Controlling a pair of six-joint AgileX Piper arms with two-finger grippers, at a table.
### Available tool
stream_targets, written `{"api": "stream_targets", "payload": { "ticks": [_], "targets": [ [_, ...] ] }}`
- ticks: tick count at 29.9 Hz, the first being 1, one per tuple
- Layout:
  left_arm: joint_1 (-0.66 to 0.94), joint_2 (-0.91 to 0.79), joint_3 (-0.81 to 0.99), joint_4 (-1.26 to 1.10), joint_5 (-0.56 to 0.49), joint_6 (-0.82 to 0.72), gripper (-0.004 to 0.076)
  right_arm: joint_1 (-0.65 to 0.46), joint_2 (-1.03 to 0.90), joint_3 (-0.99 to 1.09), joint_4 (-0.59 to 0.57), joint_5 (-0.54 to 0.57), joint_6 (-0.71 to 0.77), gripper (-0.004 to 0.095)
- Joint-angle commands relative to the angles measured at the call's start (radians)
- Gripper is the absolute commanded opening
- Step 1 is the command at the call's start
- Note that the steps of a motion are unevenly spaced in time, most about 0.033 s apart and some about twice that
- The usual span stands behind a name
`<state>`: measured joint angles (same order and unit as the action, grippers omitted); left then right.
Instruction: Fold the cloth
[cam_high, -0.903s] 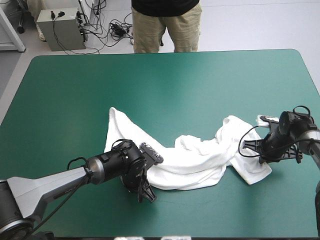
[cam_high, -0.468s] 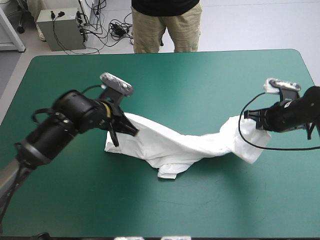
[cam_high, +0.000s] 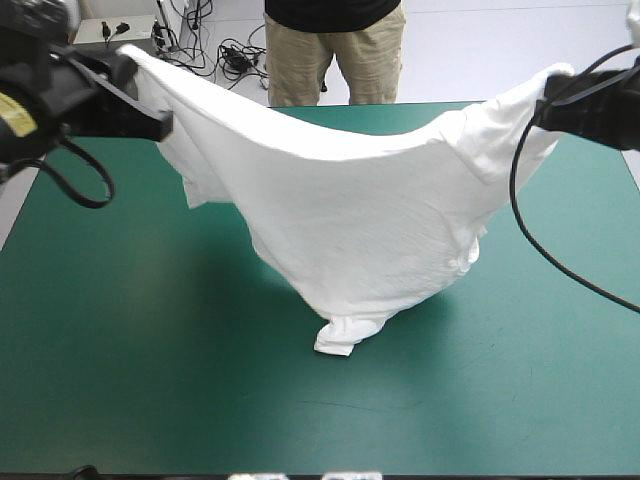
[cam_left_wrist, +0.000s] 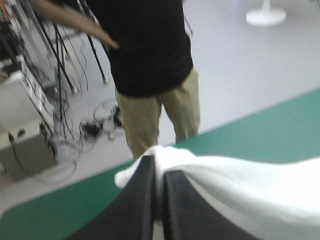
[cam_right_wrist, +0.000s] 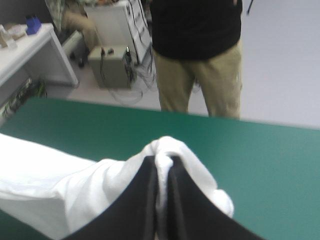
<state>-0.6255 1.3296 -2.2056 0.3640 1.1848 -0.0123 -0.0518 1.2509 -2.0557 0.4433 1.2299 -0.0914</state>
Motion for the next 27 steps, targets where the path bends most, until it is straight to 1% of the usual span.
{"api": "stream_targets", "payload": {
  "ticks": [1, 7, 10, 13, 15, 17, 19, 20, 22, 25, 27],
  "targets": [
    [-0.001, -0.027, -0.151, 0.026, -0.141, 0.046, -0.0009, -0.002, -0.024, -0.16, 0.027, -0.13, -0.04, -0.0017],
    [-0.001, -0.027, -0.312, 0.002, -0.252, 0.068, -0.0009, -0.002, -0.024, -0.344, 0.042, -0.261, -0.068, -0.0017],
    [-0.001, -0.031, -0.377, -0.084, -0.282, 0.122, -0.0009, -0.002, -0.022, -0.417, 0.042, -0.314, -0.081, -0.0016],
    [-0.001, -0.045, -0.407, -0.2, -0.298, 0.174, -0.0009, -0.002, -0.022, -0.481, 0.024, -0.326, -0.083, -0.0016],
    [-0.001, -0.06, -0.411, -0.27, -0.295, 0.194, -0.0009, -0.002, -0.024, -0.505, -0.008, -0.326, -0.083, -0.0016],
    [-0.001, -0.074, -0.411, -0.298, -0.266, 0.202, -0.0009, -0.002, -0.025, -0.516, -0.032, -0.317, -0.083, -0.0016],
    [-0.001, -0.089, -0.402, -0.294, -0.216, 0.214, -0.0009, 0.007, -0.026, -0.518, -0.056, -0.284, -0.071, -0.0016],
    [-0.001, -0.102, -0.392, -0.289, -0.19, 0.216, -0.0009, 0.021, -0.026, -0.516, -0.077, -0.262, -0.063, -0.0017],
    [-0.001, -0.135, -0.339, -0.274, -0.134, 0.216, -0.0009, 0.084, -0.026, -0.501, -0.154, -0.201, -0.03, -0.0017],
    [-0.001, -0.185, -0.203, -0.18, -0.067, 0.212, -0.0009, 0.194, -0.026, -0.436, -0.246, -0.122, 0.006, -0.0017],
    [-0.001, -0.21, -0.064, -0.057, -0.045, 0.146, -0.0009, 0.23, -0.024, -0.374, -0.287, -0.088, 0.026, -0.0017]
  ]
}}
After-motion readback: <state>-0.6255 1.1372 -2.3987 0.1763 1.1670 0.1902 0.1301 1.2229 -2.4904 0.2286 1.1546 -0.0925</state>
